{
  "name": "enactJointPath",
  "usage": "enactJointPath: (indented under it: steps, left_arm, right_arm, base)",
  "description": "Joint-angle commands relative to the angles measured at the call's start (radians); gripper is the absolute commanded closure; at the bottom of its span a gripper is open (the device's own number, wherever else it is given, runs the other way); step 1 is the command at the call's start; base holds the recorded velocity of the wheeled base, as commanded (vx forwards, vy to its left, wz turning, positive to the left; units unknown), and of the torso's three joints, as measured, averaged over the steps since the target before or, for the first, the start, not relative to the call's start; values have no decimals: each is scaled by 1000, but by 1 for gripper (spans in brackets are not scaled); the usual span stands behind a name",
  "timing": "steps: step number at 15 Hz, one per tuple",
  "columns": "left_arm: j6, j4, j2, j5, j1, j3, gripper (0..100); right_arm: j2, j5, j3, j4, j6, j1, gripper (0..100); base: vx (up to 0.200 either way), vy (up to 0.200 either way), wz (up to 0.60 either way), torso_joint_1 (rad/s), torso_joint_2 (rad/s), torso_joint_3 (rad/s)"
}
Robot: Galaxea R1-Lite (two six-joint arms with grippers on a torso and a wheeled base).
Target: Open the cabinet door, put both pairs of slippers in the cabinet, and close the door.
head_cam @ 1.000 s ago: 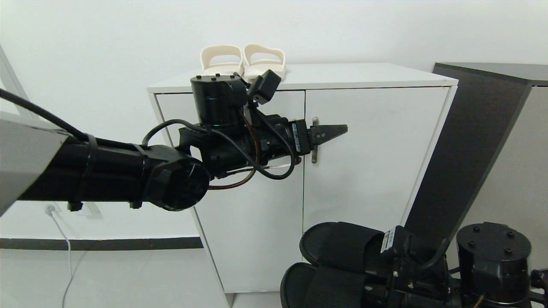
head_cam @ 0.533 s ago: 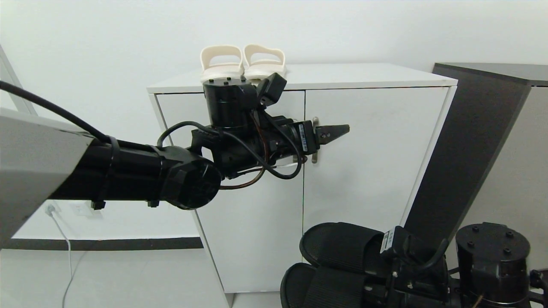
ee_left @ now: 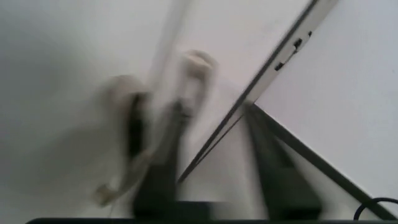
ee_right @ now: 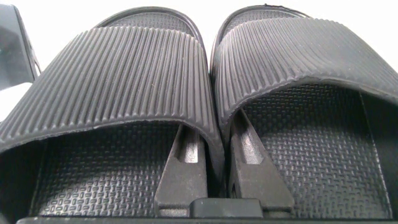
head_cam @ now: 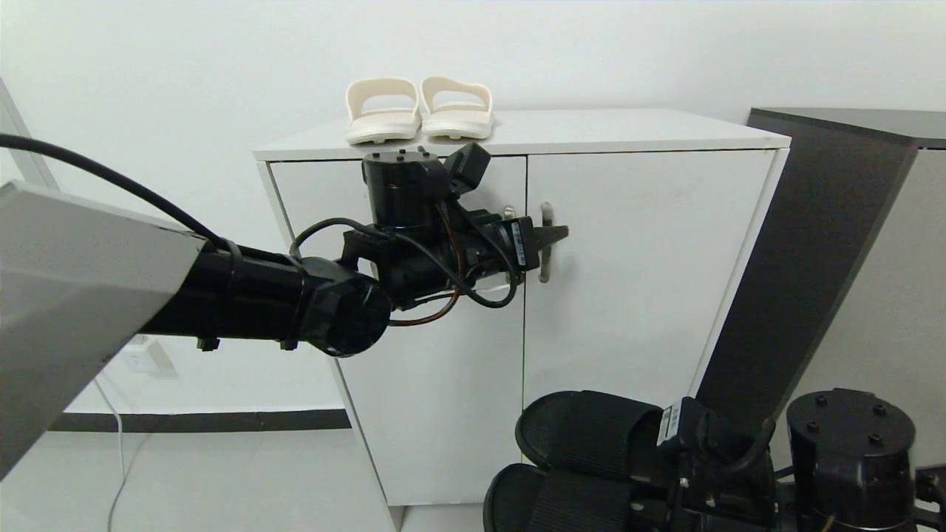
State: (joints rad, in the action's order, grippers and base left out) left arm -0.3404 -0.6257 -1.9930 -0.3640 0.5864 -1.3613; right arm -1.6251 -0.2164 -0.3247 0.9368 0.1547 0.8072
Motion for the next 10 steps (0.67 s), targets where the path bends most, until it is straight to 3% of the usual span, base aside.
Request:
enactJointPath:
  steps: [1, 10]
  left_arm:
    - [0, -3, 19, -4, 3, 16, 100]
    - [8, -19, 171, 19, 24, 217, 100]
  right_arm:
    - [2, -3, 7, 0, -1, 12, 100]
    - [7, 0, 13, 2, 3, 43, 100]
  base:
    - [0, 0, 0, 0, 0, 0]
    - [0, 0, 0, 0, 0, 0]
